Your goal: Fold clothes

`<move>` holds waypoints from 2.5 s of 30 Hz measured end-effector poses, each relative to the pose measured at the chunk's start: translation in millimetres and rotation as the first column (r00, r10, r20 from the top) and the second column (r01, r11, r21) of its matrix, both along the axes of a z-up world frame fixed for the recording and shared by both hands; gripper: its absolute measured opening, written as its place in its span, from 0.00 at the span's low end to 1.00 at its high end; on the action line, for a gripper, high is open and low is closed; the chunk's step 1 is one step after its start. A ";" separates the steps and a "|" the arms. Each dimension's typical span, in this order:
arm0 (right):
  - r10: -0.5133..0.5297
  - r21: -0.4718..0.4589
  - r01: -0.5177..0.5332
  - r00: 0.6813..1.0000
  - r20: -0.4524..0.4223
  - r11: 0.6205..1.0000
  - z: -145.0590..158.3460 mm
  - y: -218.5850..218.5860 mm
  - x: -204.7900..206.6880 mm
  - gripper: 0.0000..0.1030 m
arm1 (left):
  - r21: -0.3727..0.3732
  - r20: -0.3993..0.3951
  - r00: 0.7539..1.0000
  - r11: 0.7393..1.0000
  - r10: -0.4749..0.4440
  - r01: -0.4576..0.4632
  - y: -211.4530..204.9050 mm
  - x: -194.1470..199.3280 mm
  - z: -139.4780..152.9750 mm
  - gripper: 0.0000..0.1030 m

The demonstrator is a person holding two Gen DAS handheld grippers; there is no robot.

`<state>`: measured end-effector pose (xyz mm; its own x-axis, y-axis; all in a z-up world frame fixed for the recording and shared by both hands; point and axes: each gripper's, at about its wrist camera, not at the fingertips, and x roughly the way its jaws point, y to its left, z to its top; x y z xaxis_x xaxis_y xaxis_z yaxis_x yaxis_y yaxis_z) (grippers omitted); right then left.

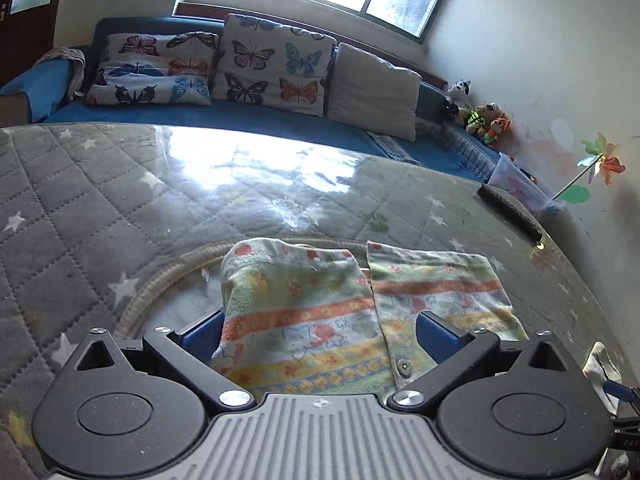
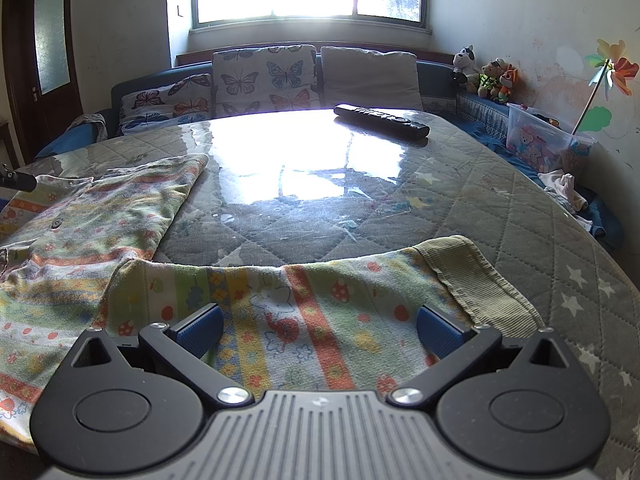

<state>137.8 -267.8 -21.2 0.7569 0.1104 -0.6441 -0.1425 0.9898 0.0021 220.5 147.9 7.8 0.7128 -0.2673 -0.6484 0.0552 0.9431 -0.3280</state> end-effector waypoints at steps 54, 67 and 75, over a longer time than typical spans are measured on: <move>-0.001 0.000 0.001 1.000 0.000 1.000 0.6 0.2 -0.4 1.00 | 0.249 0.052 0.996 0.967 -0.070 0.055 -26.7 -7.1 -8.0 0.37; -0.001 0.000 0.001 1.000 0.000 1.000 0.6 0.2 -0.4 1.00 | 0.418 0.089 0.974 0.880 0.207 -0.225 16.8 14.9 -4.8 0.37; 0.000 0.000 0.000 1.000 0.000 1.000 0.7 0.3 -0.4 1.00 | 0.412 0.097 0.984 0.894 0.151 -0.177 13.1 -8.4 -1.4 0.43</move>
<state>137.4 -267.6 -20.5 0.7570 0.1101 -0.6441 -0.1421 0.9898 0.0022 212.1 161.0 6.5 0.7645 0.1426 -0.6286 -0.1049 0.9897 0.0969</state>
